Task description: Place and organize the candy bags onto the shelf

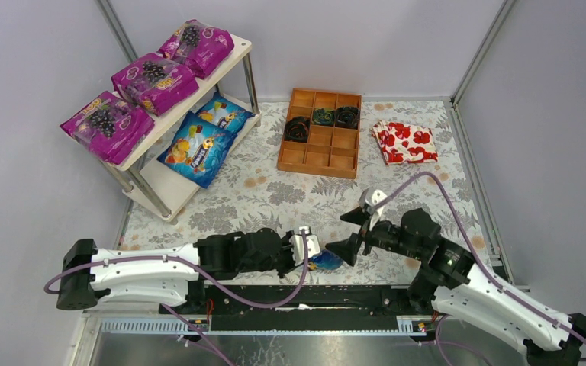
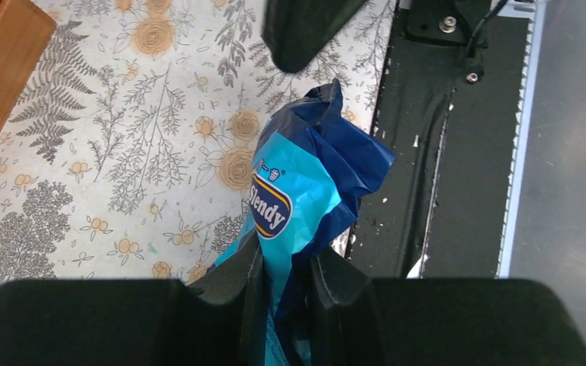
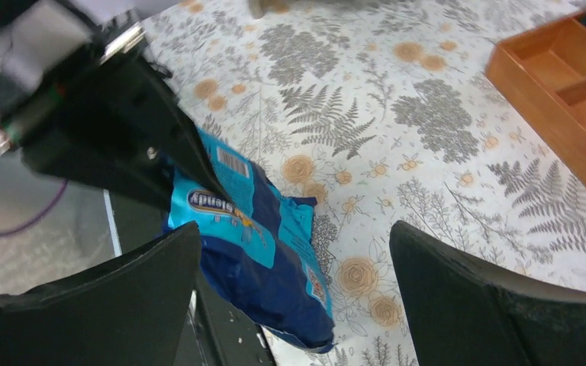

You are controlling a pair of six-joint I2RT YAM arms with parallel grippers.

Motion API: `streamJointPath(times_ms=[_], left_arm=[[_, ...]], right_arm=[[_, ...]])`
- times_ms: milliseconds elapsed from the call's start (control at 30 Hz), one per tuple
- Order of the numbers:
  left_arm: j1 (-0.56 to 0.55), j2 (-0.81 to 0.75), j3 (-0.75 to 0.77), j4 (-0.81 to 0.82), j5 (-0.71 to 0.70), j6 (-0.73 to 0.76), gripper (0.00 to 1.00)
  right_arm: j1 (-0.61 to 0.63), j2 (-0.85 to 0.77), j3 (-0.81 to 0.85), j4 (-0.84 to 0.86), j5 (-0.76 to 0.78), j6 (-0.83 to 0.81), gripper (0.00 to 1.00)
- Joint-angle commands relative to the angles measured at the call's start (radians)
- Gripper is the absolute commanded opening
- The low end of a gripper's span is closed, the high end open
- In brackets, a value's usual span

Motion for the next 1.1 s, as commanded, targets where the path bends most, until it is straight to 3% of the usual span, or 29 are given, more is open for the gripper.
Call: streamJointPath(times_ms=[0, 67, 167, 300, 400, 633, 867, 1067], left_arm=[[0.006, -0.059, 0.102, 0.023, 0.06, 0.044, 0.0], [0.015, -0.069, 0.112, -0.005, 0.058, 0.057, 0.0], [0.032, -0.082, 0.121, -0.028, 0.054, 0.07, 0.0], [0.053, -0.108, 0.122, -0.069, 0.034, 0.092, 0.0], [0.071, -0.126, 0.121, -0.092, 0.031, 0.098, 0.0], [0.09, -0.135, 0.105, -0.085, 0.04, 0.112, 0.0], [0.092, -0.126, 0.08, -0.048, 0.132, 0.109, 0.0], [0.092, -0.112, 0.077, -0.059, 0.149, 0.133, 0.0]], right_arm=[[-0.002, -0.066, -0.13, 0.301, -0.218, -0.17, 1.0], [-0.002, -0.032, -0.147, 0.361, -0.29, -0.151, 1.0], [-0.003, 0.079, -0.126, 0.396, -0.169, 0.04, 1.0], [0.012, 0.206, -0.15, 0.506, -0.385, 0.044, 1.0], [0.035, 0.236, -0.195, 0.635, -0.356, 0.091, 1.0], [0.165, 0.355, -0.213, 0.643, -0.317, -0.056, 1.0], [0.233, 0.427, -0.199, 0.615, -0.029, -0.177, 1.0], [0.233, 0.531, -0.114, 0.479, -0.049, -0.216, 0.99]])
